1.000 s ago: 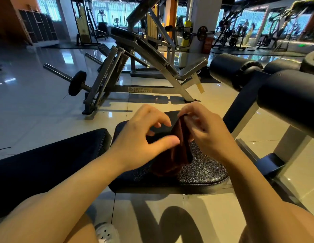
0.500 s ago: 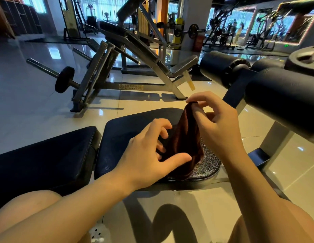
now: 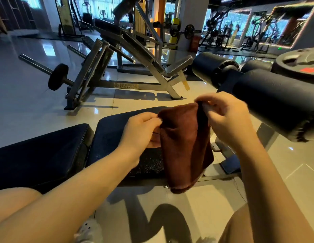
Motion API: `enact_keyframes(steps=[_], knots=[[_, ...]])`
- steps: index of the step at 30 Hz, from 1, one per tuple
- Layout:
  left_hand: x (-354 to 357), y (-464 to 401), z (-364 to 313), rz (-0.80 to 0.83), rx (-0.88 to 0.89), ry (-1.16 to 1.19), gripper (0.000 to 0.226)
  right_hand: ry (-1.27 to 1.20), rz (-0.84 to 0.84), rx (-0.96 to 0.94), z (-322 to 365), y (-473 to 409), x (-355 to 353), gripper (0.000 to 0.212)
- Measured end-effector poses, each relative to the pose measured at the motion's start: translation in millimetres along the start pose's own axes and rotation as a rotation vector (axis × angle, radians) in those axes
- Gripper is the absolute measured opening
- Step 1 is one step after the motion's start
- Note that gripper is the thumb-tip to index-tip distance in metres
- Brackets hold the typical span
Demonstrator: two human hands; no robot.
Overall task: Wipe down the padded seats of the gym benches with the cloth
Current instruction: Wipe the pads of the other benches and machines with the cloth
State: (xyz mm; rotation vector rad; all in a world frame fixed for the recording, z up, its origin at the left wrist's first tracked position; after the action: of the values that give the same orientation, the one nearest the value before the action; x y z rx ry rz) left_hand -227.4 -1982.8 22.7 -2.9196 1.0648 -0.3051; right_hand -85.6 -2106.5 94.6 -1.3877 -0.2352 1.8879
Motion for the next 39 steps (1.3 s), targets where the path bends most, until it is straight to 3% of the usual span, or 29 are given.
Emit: enact_keyframes(steps=[2, 4, 7, 9, 10, 12, 16, 22, 27, 34, 37, 39], knots=[[-8, -24, 26, -0.087, -0.110, -0.148, 0.014, 0.162, 0.104, 0.108, -18, -6, 29, 0.031], [-27, -45, 52, -0.152, -0.114, -0.373, 0.011, 0.297, 0.252, 0.161, -29, 8, 71, 0.048], [-57, -55, 70, -0.240, -0.043, -0.647, 0.018, 0.350, 0.508, -0.028, -15, 44, 141, 0.048], [-76, -59, 72, -0.287, 0.028, -0.702, 0.022, 0.377, 0.723, -0.058, -18, 65, 178, 0.064], [-84, -63, 72, -0.301, 0.059, -0.712, 0.022, 0.398, 0.748, -0.056, -25, 67, 187, 0.075], [-95, -73, 70, -0.328, 0.101, -0.694, 0.019, 0.415, 0.723, -0.037, -47, 53, 194, 0.083], [-106, -90, 67, -0.297, 0.151, -0.669, 0.019, 0.538, 0.630, 0.117, -108, -9, 206, 0.071], [-165, -84, 76, -0.361, 0.088, -0.756, 0.023, 0.625, 0.560, 0.275, -147, -114, 271, 0.070], [-202, -81, 98, -0.379, 0.005, -0.808, 0.040, 0.565, 0.596, 0.200, -90, -156, 346, 0.066], [-217, -91, 97, -0.428, 0.069, -0.646, 0.044, 0.350, 0.735, -0.201, 81, -112, 422, 0.063], [-217, -99, 94, -0.383, 0.097, -0.640, 0.041, 0.336, 0.770, -0.279, 84, -95, 412, 0.062], [-219, -102, 94, -0.363, 0.100, -0.647, 0.041, 0.361, 0.750, -0.186, 52, -101, 394, 0.063]])
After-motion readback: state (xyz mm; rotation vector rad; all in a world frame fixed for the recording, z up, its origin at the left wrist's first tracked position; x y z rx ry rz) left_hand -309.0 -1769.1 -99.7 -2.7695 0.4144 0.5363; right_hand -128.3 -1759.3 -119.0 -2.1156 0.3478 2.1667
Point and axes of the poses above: each hand's wrist, its own y-axis away from the middle knuckle, its own x-axis out of the palm, z = x × y, the point moved 6 cm from there along -y, towards the middle knuckle, and after that the axes turned 10 degrees about y, right-handed, at the moved point
